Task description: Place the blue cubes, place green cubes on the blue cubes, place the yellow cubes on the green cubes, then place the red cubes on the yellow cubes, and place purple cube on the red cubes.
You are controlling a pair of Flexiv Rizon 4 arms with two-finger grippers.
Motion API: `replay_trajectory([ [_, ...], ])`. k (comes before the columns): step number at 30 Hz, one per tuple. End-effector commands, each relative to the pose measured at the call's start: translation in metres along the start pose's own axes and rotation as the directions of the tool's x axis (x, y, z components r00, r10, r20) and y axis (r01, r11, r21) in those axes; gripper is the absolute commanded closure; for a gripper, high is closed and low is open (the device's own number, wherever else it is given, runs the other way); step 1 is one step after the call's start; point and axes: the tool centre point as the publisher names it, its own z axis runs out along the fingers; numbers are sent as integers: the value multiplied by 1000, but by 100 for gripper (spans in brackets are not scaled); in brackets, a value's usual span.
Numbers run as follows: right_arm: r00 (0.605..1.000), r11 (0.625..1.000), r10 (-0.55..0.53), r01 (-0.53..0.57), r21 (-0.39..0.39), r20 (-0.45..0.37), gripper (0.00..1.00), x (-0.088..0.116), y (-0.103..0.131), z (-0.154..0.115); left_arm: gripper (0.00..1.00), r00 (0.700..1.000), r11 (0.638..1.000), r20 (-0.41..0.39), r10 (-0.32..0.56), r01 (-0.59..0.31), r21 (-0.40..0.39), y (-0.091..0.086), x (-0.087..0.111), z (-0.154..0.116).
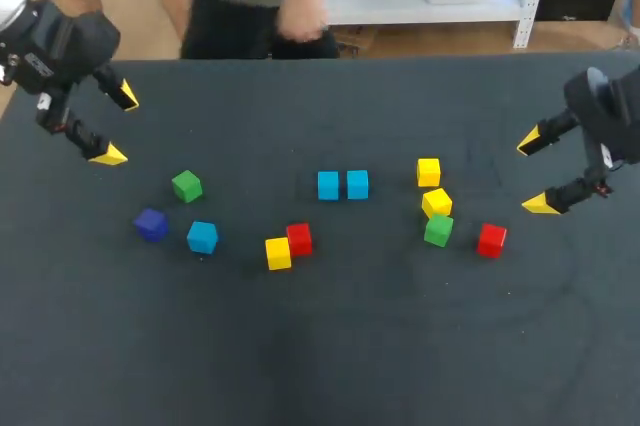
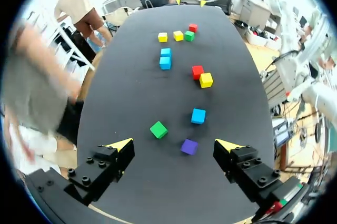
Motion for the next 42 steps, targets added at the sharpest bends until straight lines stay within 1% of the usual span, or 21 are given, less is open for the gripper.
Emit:
replay_trajectory([
  [1, 1000, 1000, -1, 1, -1, 3, 0, 0, -1, 1, 0, 996, 997, -33, 77, -77, 4, -2, -8, 9],
  [6, 1000, 1000, -1, 1, -1, 3, 0, 0, -1, 1, 0, 986, 987, -63, 156, -154, 35, -10, -11, 23],
  [9, 1000, 1000, -1, 1, -1, 3, 0, 0, -1, 1, 0, 982, 984, -67, 175, -172, 48, -14, -13, 29],
  [12, 1000, 1000, -1, 1, -1, 3, 0, 0, -1, 1, 0, 976, 979, -82, 202, -198, 57, -18, -14, 36],
  [14, 1000, 1000, -1, 1, -1, 3, 0, 0, -1, 1, 0, 970, 975, -109, 217, -210, 69, -20, -14, 42],
  [17, 1000, 1000, -1, 1, -1, 3, 0, 0, -1, 1, 0, 968, 974, -119, 223, -216, 66, -21, -14, 48],
  [22, 1000, 1000, -1, 1, -1, 3, 0, 0, -1, 1, 0, 949, 963, -167, 268, -260, 68, -23, -14, 55],
  [23, 1000, 1000, -1, 1, -1, 3, 0, 0, -1, 1, 0, 943, 962, -190, 274, -264, 74, -23, -13, 57],
  [25, 1000, 1000, -1, 1, -1, 3, 0, 0, -1, 1, 0, 939, 959, -194, 283, -274, 72, -23, -12, 60],
  [26, 1000, 1000, -1, 1, -1, 3, 0, 0, -1, 1, 0, 934, 957, -209, 289, -279, 76, -23, -11, 62],
  [28, 1000, 1000, -1, 1, -1, 3, 0, 0, -1, 1, 0, 935, 961, -225, 275, -264, 78, -24, -10, 66],
  [30, 1000, 1000, -1, 1, -1, 3, 0, 0, -1, 1, 0, 943, 970, -226, 243, -232, 73, -25, -9, 69],
  [35, 1000, 1000, -1, 1, -1, 3, 0, 0, -1, 1, 0, 955, 983, -234, 181, -169, 74, -33, -12, 79],
  [37, 1000, 1000, -1, 1, -1, 3, 0, 0, -1, 1, 0, 963, 986, -215, 164, -153, 69, -37, -13, 81],
  [41, 1000, 1000, -1, 1, -1, 3, 0, 0, -1, 1, 0, 965, 987, -210, 156, -143, 74, -44, -17, 86],
  [42, 1000, 1000, -1, 1, -1, 3, 0, 0, -1, 1, 0, 962, 986, -222, 158, -144, 80, -46, -17, 87],
])
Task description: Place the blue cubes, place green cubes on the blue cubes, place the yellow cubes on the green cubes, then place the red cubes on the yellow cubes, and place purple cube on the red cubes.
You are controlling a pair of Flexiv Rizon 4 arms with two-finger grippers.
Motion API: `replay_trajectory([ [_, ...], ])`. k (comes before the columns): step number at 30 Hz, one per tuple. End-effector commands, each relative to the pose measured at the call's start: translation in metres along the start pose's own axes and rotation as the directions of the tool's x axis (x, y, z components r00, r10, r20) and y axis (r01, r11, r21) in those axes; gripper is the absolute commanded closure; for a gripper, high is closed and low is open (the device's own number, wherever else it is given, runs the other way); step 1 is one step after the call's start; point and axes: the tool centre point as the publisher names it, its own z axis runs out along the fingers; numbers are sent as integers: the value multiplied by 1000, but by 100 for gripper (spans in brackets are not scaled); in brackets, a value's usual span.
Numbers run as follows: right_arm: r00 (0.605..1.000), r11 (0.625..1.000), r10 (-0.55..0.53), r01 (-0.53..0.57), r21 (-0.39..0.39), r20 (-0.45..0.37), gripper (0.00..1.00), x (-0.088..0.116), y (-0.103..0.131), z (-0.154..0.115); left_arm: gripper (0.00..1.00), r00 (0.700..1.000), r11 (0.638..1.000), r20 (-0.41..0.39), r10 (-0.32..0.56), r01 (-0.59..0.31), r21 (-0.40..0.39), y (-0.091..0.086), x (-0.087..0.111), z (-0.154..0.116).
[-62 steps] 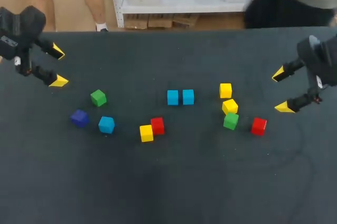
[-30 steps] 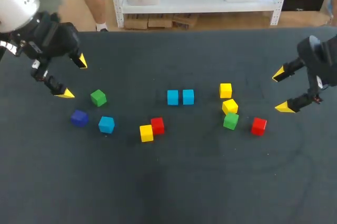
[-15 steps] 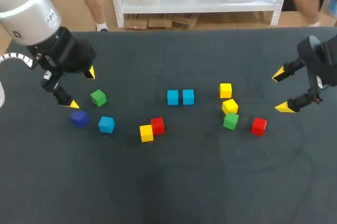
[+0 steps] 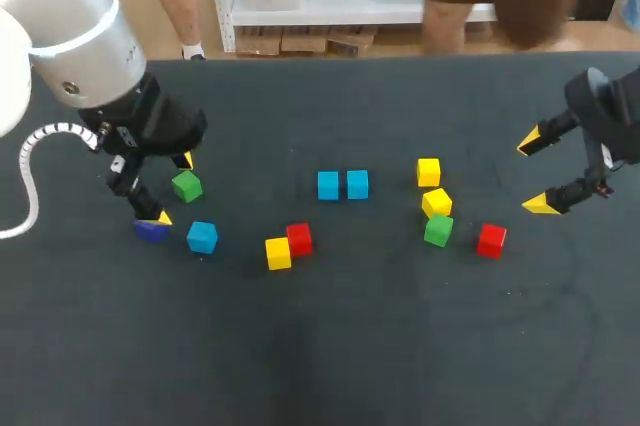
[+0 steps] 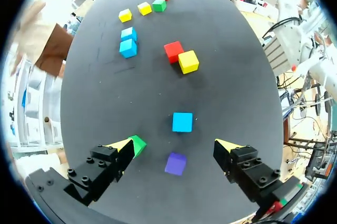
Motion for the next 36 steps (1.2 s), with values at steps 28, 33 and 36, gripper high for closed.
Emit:
replay_trajectory([
  [28, 1000, 1000, -1, 1, -1, 3, 0, 0, -1, 1, 0, 994, 994, -18, -112, 112, 15, -14, -5, 39],
  [33, 1000, 1000, -1, 1, -1, 3, 0, 0, -1, 1, 0, 994, 994, -30, -110, 110, 21, -15, -4, 46],
  [36, 1000, 1000, -1, 1, -1, 3, 0, 0, -1, 1, 0, 995, 994, -20, -103, 103, 38, -15, -6, 55],
])
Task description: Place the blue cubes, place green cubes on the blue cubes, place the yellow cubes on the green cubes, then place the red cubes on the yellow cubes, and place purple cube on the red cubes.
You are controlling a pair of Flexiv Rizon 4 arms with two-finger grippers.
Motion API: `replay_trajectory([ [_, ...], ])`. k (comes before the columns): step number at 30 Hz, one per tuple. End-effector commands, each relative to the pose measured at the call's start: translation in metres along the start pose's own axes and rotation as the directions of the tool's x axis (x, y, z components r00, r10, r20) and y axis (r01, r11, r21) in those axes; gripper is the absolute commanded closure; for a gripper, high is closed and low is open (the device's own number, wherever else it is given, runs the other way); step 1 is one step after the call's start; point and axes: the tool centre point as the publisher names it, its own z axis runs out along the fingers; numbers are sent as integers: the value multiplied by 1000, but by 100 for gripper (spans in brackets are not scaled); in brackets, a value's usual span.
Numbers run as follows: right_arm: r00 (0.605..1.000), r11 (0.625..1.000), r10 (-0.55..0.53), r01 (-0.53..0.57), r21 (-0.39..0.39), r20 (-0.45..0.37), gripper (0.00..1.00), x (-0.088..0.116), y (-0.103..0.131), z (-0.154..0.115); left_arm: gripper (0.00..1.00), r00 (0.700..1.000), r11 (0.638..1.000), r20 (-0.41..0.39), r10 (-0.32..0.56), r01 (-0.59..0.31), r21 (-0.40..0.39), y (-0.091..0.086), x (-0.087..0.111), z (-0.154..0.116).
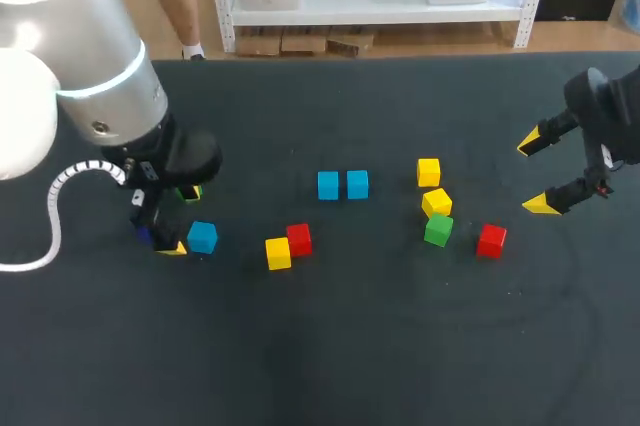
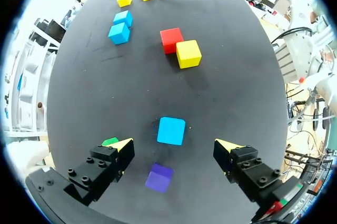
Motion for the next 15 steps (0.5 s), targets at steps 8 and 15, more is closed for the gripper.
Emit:
replay_trajectory([
  [8, 1000, 1000, -1, 1, -1, 3, 0, 0, -1, 1, 52, 1000, 1000, 28, 2, -2, 27, 4, -7, 25],
  [15, 1000, 1000, -1, 1, -1, 3, 0, 0, -1, 1, 38, 1000, 1000, 26, 1, -2, 25, 9, -2, 28],
])
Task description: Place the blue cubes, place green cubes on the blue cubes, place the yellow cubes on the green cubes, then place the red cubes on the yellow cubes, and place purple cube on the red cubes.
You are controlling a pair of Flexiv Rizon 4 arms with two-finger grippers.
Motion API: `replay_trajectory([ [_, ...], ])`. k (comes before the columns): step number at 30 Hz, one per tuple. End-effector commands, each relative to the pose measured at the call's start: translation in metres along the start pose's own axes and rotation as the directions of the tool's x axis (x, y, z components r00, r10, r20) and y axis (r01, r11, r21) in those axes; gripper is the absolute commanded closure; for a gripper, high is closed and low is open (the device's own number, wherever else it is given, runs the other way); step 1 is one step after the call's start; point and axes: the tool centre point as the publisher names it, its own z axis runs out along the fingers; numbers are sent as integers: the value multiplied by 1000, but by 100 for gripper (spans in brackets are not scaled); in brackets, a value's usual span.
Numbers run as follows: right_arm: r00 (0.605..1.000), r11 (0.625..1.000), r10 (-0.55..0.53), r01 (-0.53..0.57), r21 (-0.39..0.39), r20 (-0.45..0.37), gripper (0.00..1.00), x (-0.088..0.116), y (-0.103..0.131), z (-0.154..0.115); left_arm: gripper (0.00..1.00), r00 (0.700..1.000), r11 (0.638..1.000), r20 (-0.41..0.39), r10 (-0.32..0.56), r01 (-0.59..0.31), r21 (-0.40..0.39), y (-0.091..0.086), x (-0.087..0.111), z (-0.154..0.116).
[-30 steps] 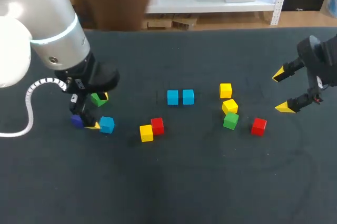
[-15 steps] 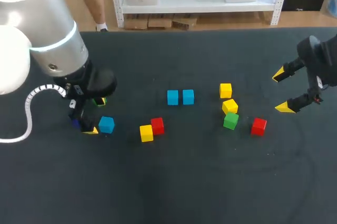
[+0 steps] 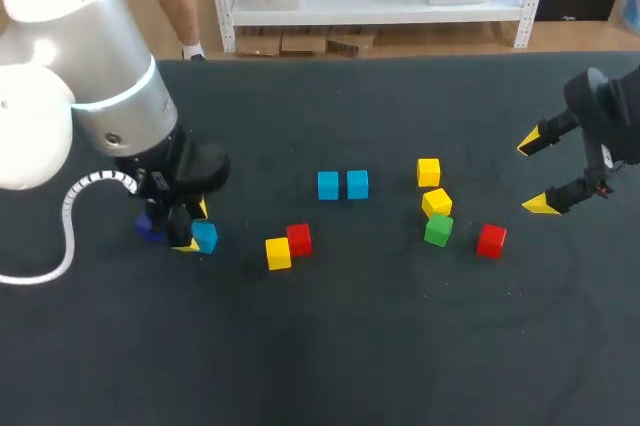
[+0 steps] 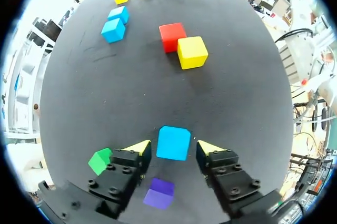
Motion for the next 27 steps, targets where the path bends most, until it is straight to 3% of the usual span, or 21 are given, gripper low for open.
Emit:
replay_trajectory([
  [1, 1000, 1000, -1, 1, -1, 3, 0, 0, -1, 1, 36, 1000, 1000, -2, 1, -1, 6, 4, 3, 3],
  [3, 1000, 1000, -1, 1, -1, 3, 0, 0, -1, 1, 19, 1000, 1000, -5, 3, -3, 8, 5, 4, 4],
  [6, 1000, 1000, -1, 1, -1, 3, 0, 0, -1, 1, 20, 1000, 1000, -9, 4, -4, 11, 4, 5, 5],
  [8, 1000, 1000, -1, 1, -1, 3, 0, 0, -1, 1, 39, 1000, 1000, -10, 4, -4, 13, 4, 6, 5],
  [12, 1000, 1000, -1, 1, -1, 3, 0, 0, -1, 1, 40, 1000, 1000, -5, 9, -9, 14, 4, 4, 6],
  [13, 1000, 1000, -1, 1, -1, 3, 0, 0, -1, 1, 48, 1000, 1000, -4, 10, -10, 13, 4, 4, 6],
  [16, 1000, 1000, -1, 1, -1, 3, 0, 0, -1, 1, 58, 1000, 1000, 1, 9, -9, 13, 4, 2, 7],
  [19, 1000, 1000, -1, 1, -1, 3, 0, 0, -1, 1, 77, 1000, 1000, 5, 8, -8, 13, 3, 1, 7],
  [21, 1000, 1000, -1, 1, -1, 3, 0, 0, -1, 1, 100, 1000, 1000, 7, 8, -8, 13, 2, 0, 7],
  [27, 1000, 1000, -1, 1, -1, 3, 0, 0, -1, 1, 100, 1000, 1000, 11, 1, -1, 7, 2, -5, -5],
])
